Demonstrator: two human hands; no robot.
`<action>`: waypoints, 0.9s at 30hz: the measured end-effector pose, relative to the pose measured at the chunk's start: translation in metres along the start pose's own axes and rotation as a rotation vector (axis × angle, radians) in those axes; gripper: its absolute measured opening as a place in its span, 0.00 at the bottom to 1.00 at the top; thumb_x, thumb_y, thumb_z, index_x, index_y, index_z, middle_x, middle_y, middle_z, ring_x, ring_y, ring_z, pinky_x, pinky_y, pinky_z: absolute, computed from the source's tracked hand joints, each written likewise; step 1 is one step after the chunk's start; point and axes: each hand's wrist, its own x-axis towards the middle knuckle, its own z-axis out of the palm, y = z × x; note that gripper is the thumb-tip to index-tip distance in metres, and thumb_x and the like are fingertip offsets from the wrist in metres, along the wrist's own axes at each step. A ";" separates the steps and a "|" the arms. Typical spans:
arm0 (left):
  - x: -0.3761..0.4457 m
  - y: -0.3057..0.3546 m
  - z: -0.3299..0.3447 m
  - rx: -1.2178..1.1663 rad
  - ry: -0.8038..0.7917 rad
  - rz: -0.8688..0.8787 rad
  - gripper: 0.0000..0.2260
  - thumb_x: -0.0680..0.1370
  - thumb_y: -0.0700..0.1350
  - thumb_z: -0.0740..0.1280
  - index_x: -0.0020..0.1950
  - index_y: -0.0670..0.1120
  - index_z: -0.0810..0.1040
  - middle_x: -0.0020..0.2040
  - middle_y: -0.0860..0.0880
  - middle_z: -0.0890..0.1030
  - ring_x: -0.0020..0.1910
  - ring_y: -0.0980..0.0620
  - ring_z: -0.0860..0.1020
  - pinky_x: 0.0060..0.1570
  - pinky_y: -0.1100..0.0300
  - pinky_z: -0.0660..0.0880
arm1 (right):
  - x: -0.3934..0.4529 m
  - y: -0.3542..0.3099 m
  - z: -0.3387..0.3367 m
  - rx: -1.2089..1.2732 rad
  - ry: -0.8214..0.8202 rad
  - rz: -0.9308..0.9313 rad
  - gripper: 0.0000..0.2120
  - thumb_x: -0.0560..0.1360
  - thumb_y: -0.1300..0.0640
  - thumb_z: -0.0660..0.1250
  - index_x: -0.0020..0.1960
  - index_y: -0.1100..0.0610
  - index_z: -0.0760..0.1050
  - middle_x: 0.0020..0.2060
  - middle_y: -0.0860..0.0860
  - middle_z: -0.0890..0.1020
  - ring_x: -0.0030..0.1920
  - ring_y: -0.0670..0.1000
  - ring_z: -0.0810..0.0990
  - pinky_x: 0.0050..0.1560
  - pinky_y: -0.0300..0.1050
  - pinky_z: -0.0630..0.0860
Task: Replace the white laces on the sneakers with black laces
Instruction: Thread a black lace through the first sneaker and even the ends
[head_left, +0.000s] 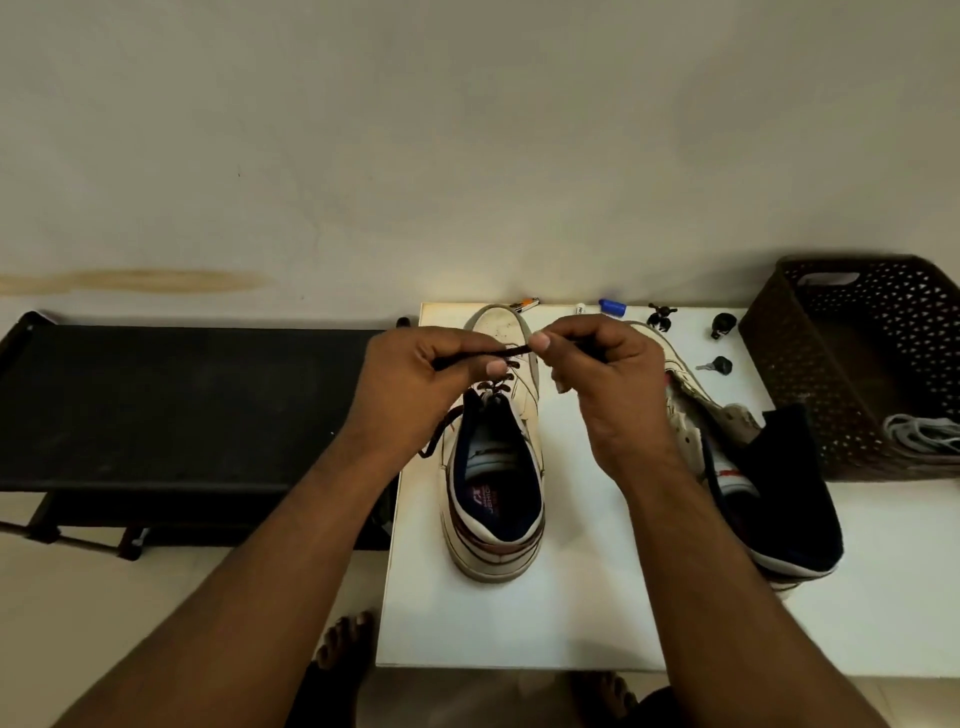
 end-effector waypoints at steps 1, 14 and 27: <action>0.000 -0.001 -0.002 0.061 0.035 0.038 0.12 0.70 0.39 0.75 0.48 0.54 0.84 0.40 0.59 0.85 0.43 0.61 0.82 0.46 0.71 0.74 | 0.001 0.001 -0.001 0.007 0.016 0.007 0.04 0.69 0.67 0.73 0.40 0.60 0.81 0.30 0.46 0.82 0.30 0.43 0.76 0.33 0.36 0.72; 0.001 -0.008 0.002 -0.136 0.008 -0.067 0.06 0.75 0.36 0.70 0.48 0.46 0.84 0.40 0.49 0.85 0.39 0.49 0.84 0.45 0.56 0.80 | -0.005 0.002 0.008 -0.108 0.120 0.131 0.06 0.75 0.59 0.69 0.39 0.55 0.81 0.30 0.50 0.82 0.30 0.45 0.78 0.33 0.41 0.73; -0.006 -0.011 0.030 0.024 0.119 -0.019 0.06 0.78 0.39 0.68 0.52 0.45 0.83 0.45 0.55 0.83 0.46 0.62 0.81 0.47 0.72 0.74 | -0.035 0.014 0.030 -1.001 -0.164 0.211 0.04 0.74 0.50 0.66 0.46 0.51 0.74 0.46 0.51 0.81 0.48 0.54 0.79 0.43 0.42 0.71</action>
